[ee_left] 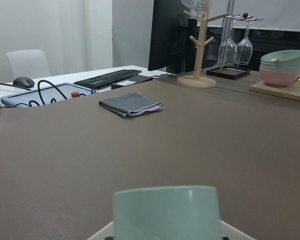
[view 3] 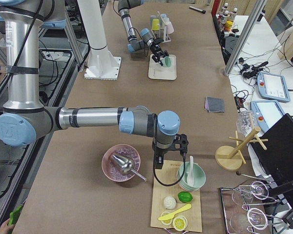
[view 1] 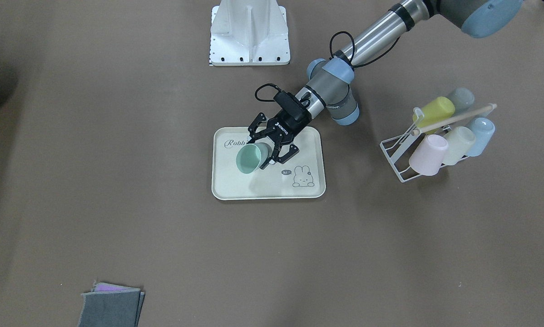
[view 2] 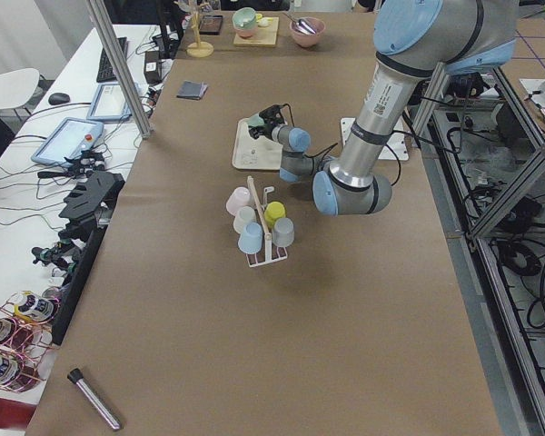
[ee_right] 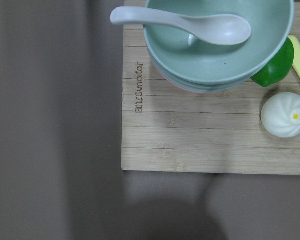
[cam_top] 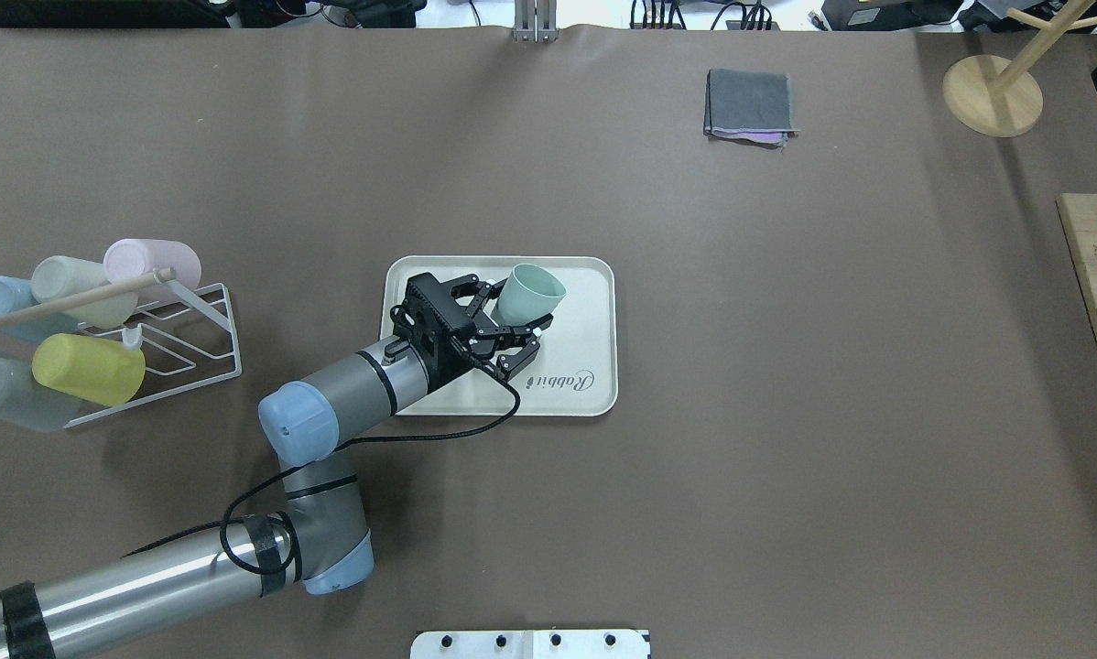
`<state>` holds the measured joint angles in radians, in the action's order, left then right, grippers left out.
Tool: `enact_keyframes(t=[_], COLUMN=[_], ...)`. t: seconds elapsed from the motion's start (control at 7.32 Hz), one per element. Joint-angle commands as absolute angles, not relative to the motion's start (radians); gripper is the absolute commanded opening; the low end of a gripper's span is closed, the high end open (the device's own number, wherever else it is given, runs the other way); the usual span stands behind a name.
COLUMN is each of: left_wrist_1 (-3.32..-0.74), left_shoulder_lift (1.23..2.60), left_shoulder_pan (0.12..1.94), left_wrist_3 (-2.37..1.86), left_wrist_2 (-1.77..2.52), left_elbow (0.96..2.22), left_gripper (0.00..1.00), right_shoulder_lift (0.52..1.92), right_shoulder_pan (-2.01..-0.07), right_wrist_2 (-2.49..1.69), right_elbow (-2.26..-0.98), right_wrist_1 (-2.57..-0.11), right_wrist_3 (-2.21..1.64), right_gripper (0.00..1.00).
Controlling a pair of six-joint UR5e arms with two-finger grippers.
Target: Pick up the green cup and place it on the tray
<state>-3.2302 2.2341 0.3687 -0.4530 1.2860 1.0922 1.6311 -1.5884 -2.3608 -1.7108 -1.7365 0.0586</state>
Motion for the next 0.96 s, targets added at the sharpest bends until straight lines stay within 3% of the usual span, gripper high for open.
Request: enact_keyframes(t=[0.0,0.82], left_wrist_1=[-3.228,-3.224], left_shoulder_lift=[2.233,2.233], left_shoulder_pan=[0.362,0.361], left_wrist_3=[-0.454,-0.454], left_wrist_2=[1.278,1.281], left_elbow=[1.092,1.092], left_gripper=[0.58,0.76], right_shoulder_lift=[1.637,1.638], right_shoulder_pan=[-1.595,-1.595], right_wrist_2=[-2.361,-2.361], right_elbow=[-1.712,-1.710], right_wrist_1=[-1.735,-1.735], right_wrist_3=[0.060,0.060], right_gripper=[1.00,1.00])
